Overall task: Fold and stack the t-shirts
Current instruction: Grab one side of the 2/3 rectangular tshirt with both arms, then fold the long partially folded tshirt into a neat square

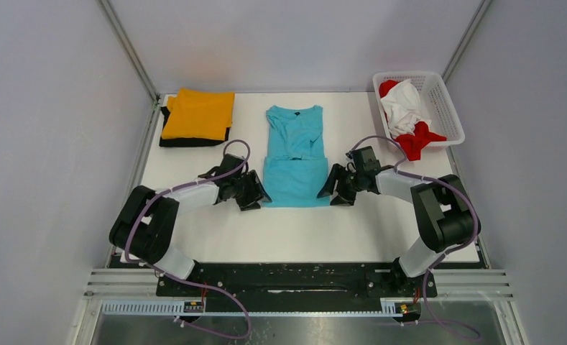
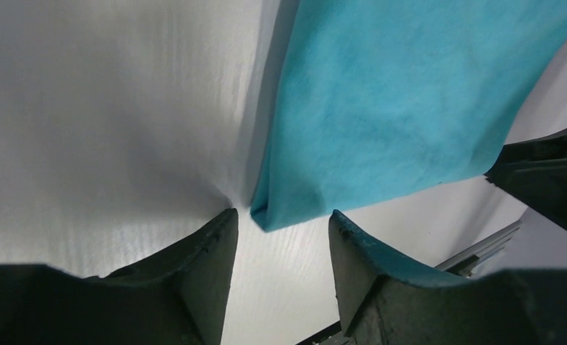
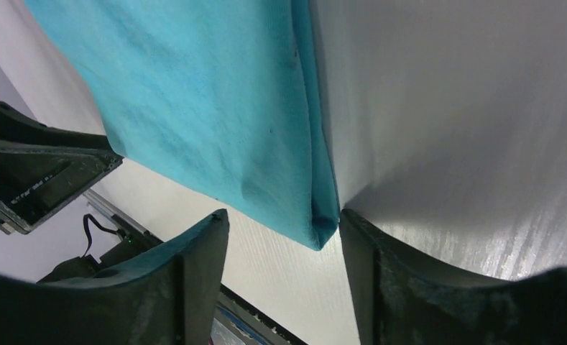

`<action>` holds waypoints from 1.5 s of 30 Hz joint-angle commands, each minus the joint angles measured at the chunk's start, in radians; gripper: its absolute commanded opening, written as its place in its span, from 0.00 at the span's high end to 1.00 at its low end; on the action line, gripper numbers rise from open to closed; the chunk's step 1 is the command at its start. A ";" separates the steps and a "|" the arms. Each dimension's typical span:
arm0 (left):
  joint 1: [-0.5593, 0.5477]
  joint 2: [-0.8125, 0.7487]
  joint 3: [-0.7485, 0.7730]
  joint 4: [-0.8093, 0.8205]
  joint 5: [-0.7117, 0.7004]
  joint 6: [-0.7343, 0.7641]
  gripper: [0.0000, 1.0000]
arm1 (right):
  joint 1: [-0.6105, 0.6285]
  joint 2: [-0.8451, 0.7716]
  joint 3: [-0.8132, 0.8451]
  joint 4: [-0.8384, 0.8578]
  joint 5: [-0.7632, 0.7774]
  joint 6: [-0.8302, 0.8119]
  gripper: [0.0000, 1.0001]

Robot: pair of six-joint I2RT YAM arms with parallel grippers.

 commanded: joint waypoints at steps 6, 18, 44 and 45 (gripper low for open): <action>-0.022 0.139 0.055 0.057 -0.010 -0.005 0.84 | 0.014 0.081 0.009 -0.036 0.082 -0.024 0.59; -0.086 -0.107 -0.122 0.014 -0.033 -0.017 1.00 | 0.062 -0.110 -0.118 -0.190 -0.001 -0.097 0.94; -0.312 -0.708 0.125 -0.346 -0.265 0.015 1.00 | 0.090 -0.658 -0.077 -0.420 -0.596 -0.051 0.94; -0.287 -0.685 0.141 -0.345 -0.272 0.022 1.00 | 0.055 -0.647 -0.076 -0.413 -0.611 -0.055 0.94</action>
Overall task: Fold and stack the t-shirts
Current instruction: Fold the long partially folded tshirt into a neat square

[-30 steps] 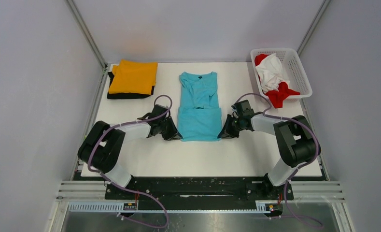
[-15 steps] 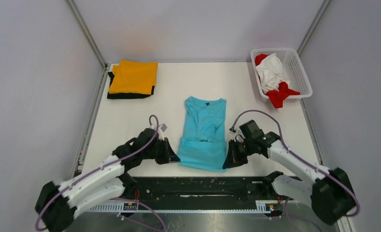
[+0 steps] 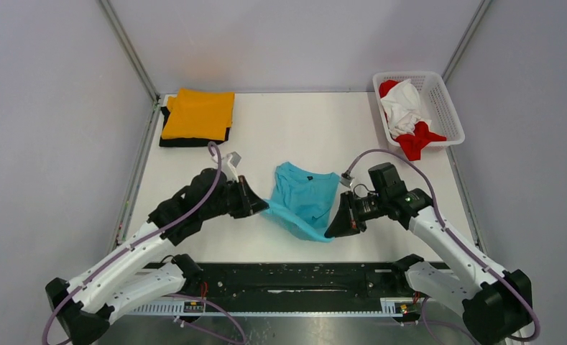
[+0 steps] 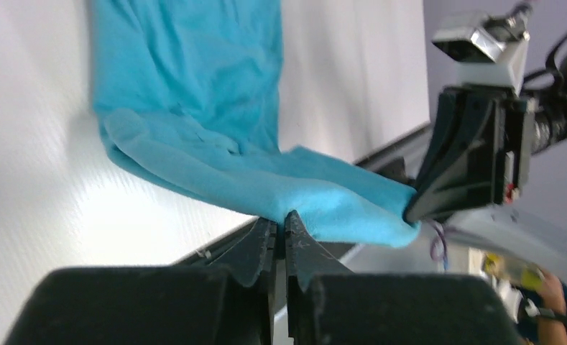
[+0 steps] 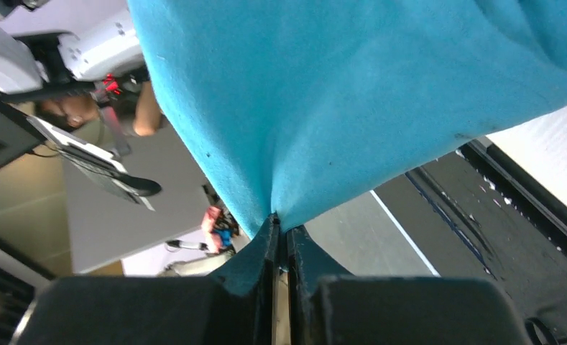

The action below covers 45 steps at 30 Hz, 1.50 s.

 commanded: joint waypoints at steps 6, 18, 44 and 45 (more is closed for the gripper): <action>0.214 0.202 0.131 0.080 -0.017 0.111 1.00 | -0.208 0.115 0.020 0.099 -0.140 0.015 0.94; 0.369 0.520 0.283 0.141 0.085 0.196 1.00 | -0.329 0.335 0.078 0.203 -0.093 0.026 0.94; 0.408 1.211 0.828 0.064 0.189 0.276 1.00 | -0.474 0.820 0.328 0.359 -0.005 0.078 0.88; 0.408 1.234 0.852 0.059 0.196 0.279 1.00 | -0.473 0.835 0.339 0.362 -0.002 0.084 0.86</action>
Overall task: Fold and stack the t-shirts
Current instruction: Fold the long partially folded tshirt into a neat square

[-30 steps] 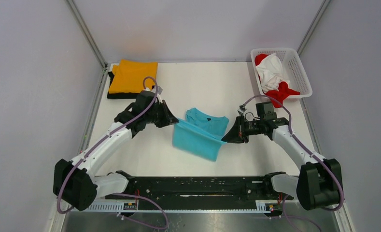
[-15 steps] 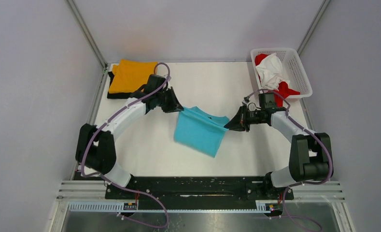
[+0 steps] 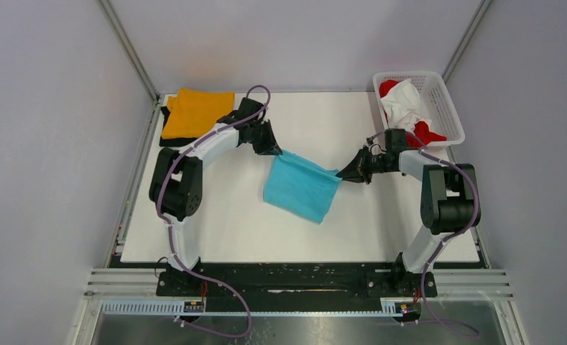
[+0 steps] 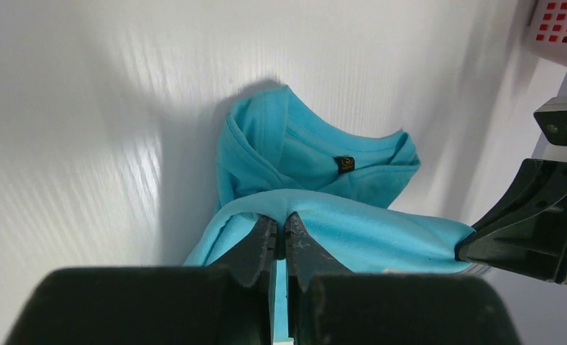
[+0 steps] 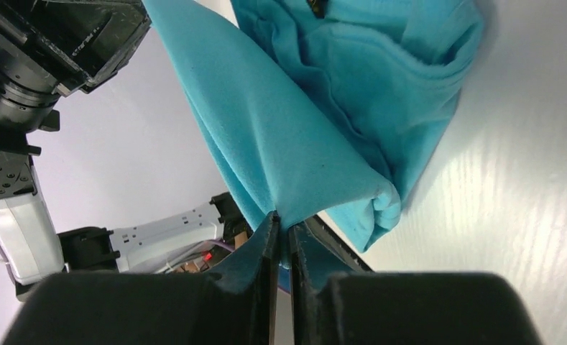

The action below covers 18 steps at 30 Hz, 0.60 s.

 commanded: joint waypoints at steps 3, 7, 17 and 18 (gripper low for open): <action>0.024 0.115 0.173 0.004 0.029 0.041 0.81 | -0.059 0.069 0.079 0.087 0.064 0.085 0.76; 0.027 0.122 0.231 -0.002 0.067 0.052 0.45 | -0.067 0.061 0.158 0.067 0.134 0.095 0.08; -0.051 -0.105 -0.015 0.095 0.133 0.058 0.10 | -0.034 -0.197 0.071 -0.120 0.388 -0.028 0.00; -0.066 -0.118 -0.051 0.109 0.139 0.054 0.10 | 0.002 -0.215 0.056 -0.122 0.397 -0.033 0.00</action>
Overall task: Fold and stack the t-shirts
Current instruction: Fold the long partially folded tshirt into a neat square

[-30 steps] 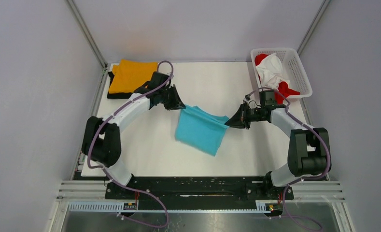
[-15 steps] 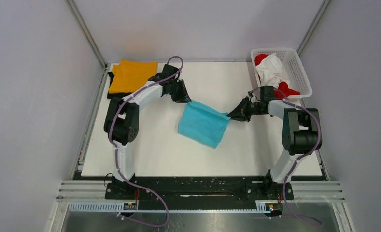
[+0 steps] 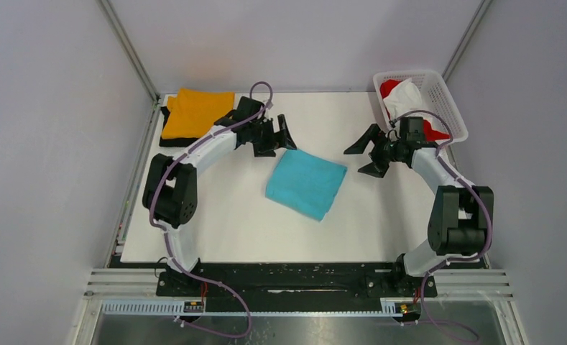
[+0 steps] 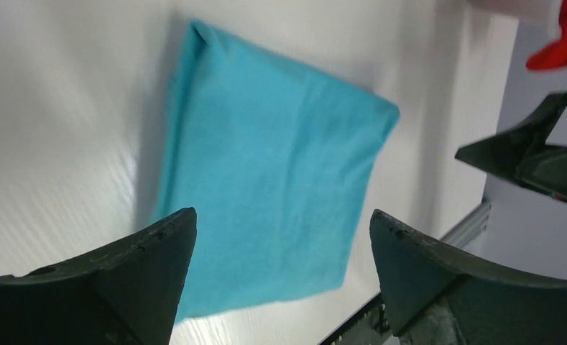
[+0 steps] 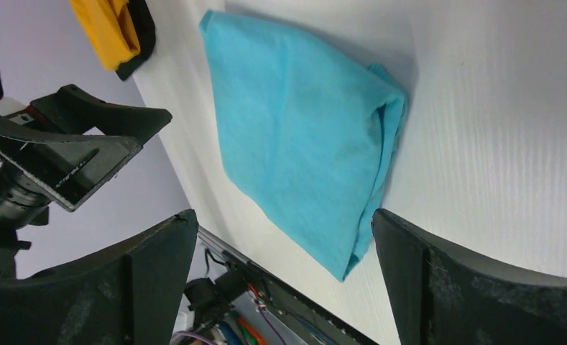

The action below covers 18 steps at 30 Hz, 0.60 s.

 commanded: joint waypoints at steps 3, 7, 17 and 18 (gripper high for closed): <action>-0.091 -0.138 -0.219 0.152 0.094 -0.035 0.10 | 0.160 -0.132 -0.088 -0.048 0.110 -0.049 0.01; -0.098 -0.131 -0.352 0.262 0.122 -0.090 0.18 | 0.291 -0.118 -0.149 0.077 0.062 0.019 0.00; -0.108 -0.185 -0.632 0.391 0.082 -0.156 0.25 | 0.420 -0.003 -0.300 0.281 0.064 0.126 0.01; -0.110 -0.198 -0.665 0.406 0.075 -0.164 0.26 | 0.420 -0.011 -0.320 0.281 0.076 0.112 0.01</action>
